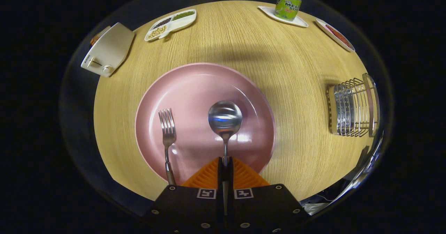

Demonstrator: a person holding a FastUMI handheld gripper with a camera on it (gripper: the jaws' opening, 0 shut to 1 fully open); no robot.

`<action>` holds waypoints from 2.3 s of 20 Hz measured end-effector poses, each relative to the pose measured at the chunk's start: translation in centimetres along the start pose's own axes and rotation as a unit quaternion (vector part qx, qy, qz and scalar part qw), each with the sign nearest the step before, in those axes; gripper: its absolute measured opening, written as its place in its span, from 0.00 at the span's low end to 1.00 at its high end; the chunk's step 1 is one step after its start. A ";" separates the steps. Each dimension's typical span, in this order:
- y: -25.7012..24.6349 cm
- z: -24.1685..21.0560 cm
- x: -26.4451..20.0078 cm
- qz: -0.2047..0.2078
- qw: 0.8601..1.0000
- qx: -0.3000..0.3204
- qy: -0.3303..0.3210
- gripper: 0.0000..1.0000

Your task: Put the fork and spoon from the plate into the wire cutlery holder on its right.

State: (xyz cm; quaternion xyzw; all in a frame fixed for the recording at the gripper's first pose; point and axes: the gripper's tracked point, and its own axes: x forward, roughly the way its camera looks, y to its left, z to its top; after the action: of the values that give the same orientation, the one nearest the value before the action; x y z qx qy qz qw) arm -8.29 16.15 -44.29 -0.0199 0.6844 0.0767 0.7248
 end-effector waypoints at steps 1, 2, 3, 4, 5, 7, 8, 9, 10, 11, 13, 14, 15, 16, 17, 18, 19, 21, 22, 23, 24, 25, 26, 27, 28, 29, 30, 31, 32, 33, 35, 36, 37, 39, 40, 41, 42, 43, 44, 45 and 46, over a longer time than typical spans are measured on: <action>-0.2 0.1 -0.4 0.002 1.000 -0.006 -0.009 0.04; -0.1 0.2 -0.8 0.008 1.000 -0.010 -0.016 0.04; -0.3 0.4 -1.3 0.009 1.000 -0.016 -0.023 0.04; -0.6 0.5 -1.9 0.009 0.999 -0.021 -0.032 0.04; -1.0 0.6 -2.6 0.008 0.999 -0.025 -0.039 0.04; -1.6 1.1 -4.3 0.010 0.998 -0.030 -0.062 0.04; -2.0 1.4 -5.2 0.011 0.997 -0.031 -0.073 0.04; -2.5 1.6 -6.1 0.011 0.996 -0.032 -0.085 0.04; -3.1 1.8 -7.0 0.010 0.995 -0.033 -0.095 0.04; -3.8 2.1 -7.8 0.009 0.994 -0.032 -0.105 0.04; -5.3 2.4 -9.3 0.008 0.992 -0.023 -0.120 0.04; -6.1 2.5 -9.9 0.006 0.992 -0.019 -0.126 0.04; -7.1 2.4 -10.5 0.004 0.992 -0.014 -0.129 0.04; -8.2 2.5 -10.9 0.002 0.991 -0.007 -0.133 0.04; -9.4 2.6 -11.2 -0.003 0.991 -0.001 -0.134 0.04; -10.7 2.7 -11.5 -0.009 0.991 0.005 -0.135 0.04; -12.2 2.9 -11.7 -0.017 0.991 0.011 -0.134 0.04; -14.5 3.0 -12.5 -0.025 0.990 0.020 -0.136 0.04; -15.6 3.1 -12.7 -0.030 0.990 0.022 -0.136 0.04; -16.7 3.3 -12.8 -0.036 0.990 0.024 -0.137 0.04; -17.6 3.5 -12.8 -0.040 0.990 0.026 -0.135 0.04; -18.4 3.5 -12.9 -0.043 0.990 0.029 -0.131 0.04; -19.2 3.5 -12.8 -0.045 0.991 0.029 -0.127 0.04; -20.0 3.6 -12.7 -0.050 0.991 0.029 -0.123 0.04; -20.7 3.7 -12.5 -0.058 0.991 0.019 -0.122 0.04; -21.4 3.8 -12.4 -0.063 0.990 0.015 -0.122 0.04; -21.6 4.0 -12.3 -0.062 0.991 0.013 -0.120 0.04; -21.6 4.1 -12.1 -0.059 0.991 0.013 -0.116 0.05; -21.7 4.1 -11.8 -0.056 0.992 0.013 -0.110 0.04; -22.1 4.1 -11.5 -0.055 0.993 0.012 -0.107 0.05; -22.6 4.2 -11.1 -0.054 0.994 0.005 -0.099 0.05; -22.7 4.3 -10.9 -0.049 0.994 0.003 -0.096 0.06; -22.8 4.7 -10.7 -0.045 0.994 0.004 -0.096 0.06; -22.9 5.0 -10.2 -0.037 0.995 0.009 -0.091 0.06; -22.8 5.4 -10.1 -0.031 0.995 0.009 -0.093 0.07; -22.9 5.9 -10.1 -0.029 0.995 0.008 -0.099 0.07; -22.9 6.4 -10.1 -0.028 0.994 0.004 -0.107 0.07; -23.0 6.9 -10.1 -0.028 0.993 0.002 -0.114 0.07; -22.8 7.3 -10.0 -0.026 0.992 0.002 -0.120 0.07; -22.8 7.6 -10.1 -0.023 0.992 0.005 -0.125 0.08; -22.4 8.0 -10.2 -0.018 0.991 0.008 -0.134 0.09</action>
State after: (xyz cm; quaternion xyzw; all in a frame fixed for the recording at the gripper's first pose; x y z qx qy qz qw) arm 2.23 -5.75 -35.33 -0.0160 0.5813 0.0602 0.8113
